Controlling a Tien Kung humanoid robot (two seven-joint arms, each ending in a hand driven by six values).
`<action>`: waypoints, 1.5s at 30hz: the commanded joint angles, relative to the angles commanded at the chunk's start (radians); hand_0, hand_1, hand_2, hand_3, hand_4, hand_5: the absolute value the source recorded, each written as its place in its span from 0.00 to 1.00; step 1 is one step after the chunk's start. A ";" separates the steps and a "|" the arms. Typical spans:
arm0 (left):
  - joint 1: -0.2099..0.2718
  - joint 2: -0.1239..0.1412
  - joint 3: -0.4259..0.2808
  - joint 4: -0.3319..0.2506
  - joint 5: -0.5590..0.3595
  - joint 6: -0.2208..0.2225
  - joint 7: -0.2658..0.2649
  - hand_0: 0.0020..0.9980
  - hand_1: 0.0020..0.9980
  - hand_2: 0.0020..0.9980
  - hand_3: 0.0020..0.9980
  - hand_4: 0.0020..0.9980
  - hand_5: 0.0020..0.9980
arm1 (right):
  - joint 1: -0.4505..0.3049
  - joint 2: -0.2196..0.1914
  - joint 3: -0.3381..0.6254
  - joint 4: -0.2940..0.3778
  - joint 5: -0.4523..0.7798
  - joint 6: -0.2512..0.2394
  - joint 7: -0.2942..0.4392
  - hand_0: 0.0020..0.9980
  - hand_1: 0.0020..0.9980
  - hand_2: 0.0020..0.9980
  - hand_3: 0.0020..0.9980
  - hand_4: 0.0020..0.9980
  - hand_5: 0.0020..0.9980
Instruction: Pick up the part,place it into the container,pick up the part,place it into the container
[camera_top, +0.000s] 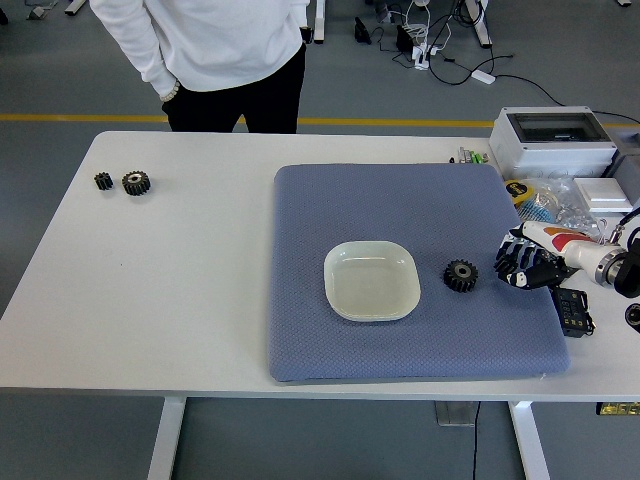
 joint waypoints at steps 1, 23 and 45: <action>0.000 0.000 0.000 0.000 0.000 0.000 0.000 0.71 0.69 0.74 0.61 0.75 0.70 | 0.000 0.000 0.005 0.004 -0.003 0.000 -0.001 0.39 0.43 0.47 0.48 0.71 0.21; 0.003 0.002 0.009 0.000 -0.003 0.000 0.000 0.71 0.69 0.74 0.61 0.75 0.70 | 0.030 0.007 0.019 0.358 -0.189 0.027 -0.065 0.33 0.42 0.47 0.47 0.70 0.21; 0.000 0.003 0.013 0.000 -0.009 0.001 0.001 0.71 0.69 0.74 0.61 0.75 0.69 | 0.163 0.213 -0.154 0.158 -0.237 -0.008 -0.060 0.30 0.42 0.47 0.49 0.71 0.20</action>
